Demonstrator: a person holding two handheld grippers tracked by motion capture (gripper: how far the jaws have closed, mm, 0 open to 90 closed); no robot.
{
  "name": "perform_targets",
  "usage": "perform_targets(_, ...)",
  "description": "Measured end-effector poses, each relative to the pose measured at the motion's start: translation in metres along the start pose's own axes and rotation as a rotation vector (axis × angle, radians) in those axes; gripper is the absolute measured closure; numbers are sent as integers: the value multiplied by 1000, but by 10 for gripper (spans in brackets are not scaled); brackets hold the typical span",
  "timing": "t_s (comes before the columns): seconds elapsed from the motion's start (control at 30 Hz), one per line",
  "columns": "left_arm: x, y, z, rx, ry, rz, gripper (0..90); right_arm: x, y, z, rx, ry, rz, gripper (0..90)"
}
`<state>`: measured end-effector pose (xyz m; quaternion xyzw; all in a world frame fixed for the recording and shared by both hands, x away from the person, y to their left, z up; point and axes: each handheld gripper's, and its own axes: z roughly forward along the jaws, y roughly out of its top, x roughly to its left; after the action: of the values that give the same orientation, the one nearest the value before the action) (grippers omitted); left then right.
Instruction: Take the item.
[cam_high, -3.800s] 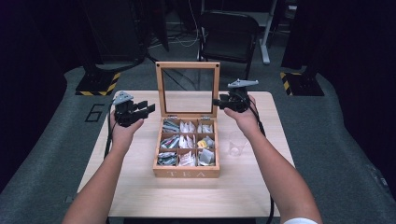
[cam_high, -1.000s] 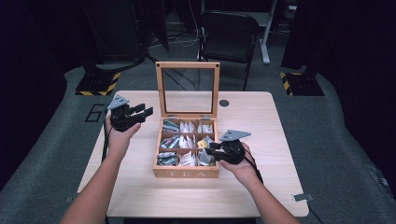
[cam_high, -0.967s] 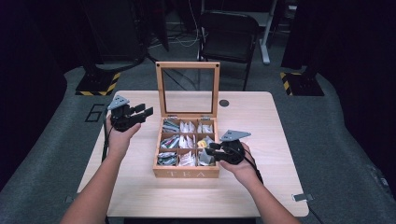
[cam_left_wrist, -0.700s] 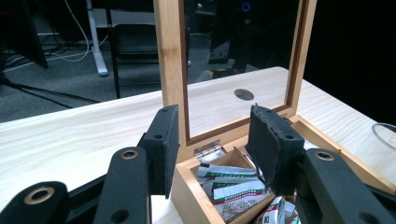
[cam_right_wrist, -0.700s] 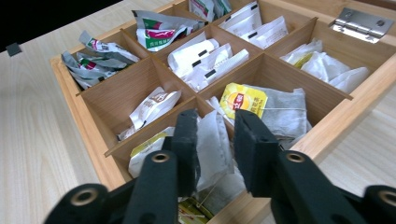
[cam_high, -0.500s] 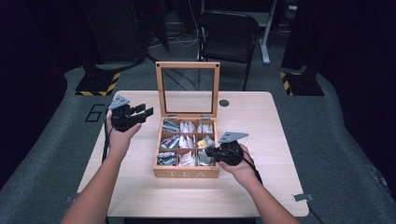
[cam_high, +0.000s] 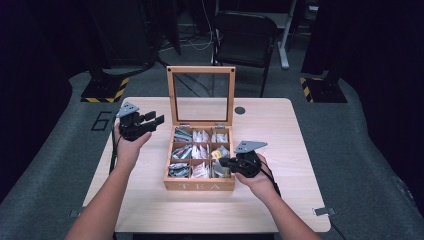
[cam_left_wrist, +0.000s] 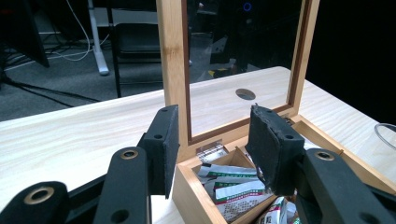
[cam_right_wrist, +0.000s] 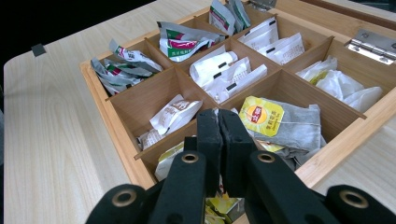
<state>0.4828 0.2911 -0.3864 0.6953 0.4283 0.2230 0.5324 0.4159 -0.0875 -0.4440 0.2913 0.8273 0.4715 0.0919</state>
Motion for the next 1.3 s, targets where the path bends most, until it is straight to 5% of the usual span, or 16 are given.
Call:
perform_targets(0.87, 1, 1, 0, -9, 7, -2, 536, 8, 36, -35, -119, -6, -30, 884)
perform_targets(1.3, 1, 1, -1, -7, 8, -2, 536, 8, 42, -42, -133, -12, -38, 884)
